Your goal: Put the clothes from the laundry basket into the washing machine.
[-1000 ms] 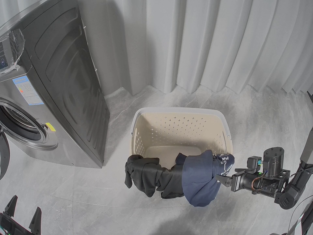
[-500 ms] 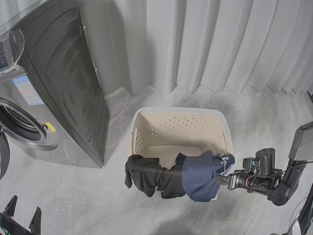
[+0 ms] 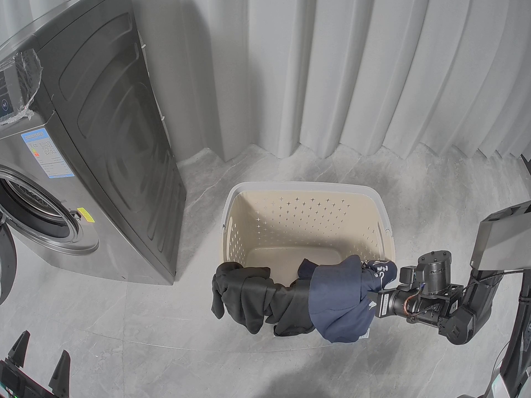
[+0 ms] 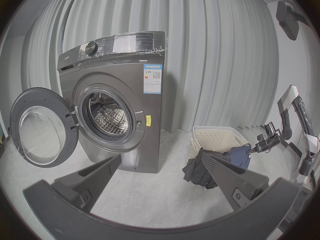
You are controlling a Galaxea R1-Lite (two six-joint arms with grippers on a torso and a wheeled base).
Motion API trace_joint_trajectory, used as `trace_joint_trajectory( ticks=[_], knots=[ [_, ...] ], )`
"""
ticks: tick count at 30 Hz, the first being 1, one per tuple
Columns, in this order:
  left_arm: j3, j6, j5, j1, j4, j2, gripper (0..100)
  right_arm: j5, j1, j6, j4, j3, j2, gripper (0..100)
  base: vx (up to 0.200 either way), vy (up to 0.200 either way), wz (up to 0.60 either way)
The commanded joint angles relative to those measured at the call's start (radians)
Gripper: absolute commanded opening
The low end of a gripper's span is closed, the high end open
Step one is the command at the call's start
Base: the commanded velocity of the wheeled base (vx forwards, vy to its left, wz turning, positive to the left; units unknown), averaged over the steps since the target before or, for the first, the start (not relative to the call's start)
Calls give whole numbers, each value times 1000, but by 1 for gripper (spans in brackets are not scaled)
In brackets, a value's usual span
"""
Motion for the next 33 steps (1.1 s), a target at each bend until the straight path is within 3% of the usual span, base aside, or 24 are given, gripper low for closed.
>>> trace_joint_trajectory(
  ticks=[1,8,18,33],
  knots=[
    [18,1,1,1,0,-15,100,0,13,1,0,8,-4,0,0,0,0],
    [16,1,1,1,0,-15,100,3,60,3,3,71,-119,0,0,0,0],
    [16,4,1,1,0,-15,100,-1,192,6,19,172,-435,0,0,0,0],
    [16,1,1,1,0,-15,100,0,214,-13,20,80,-587,0,0,0,0]
  ],
)
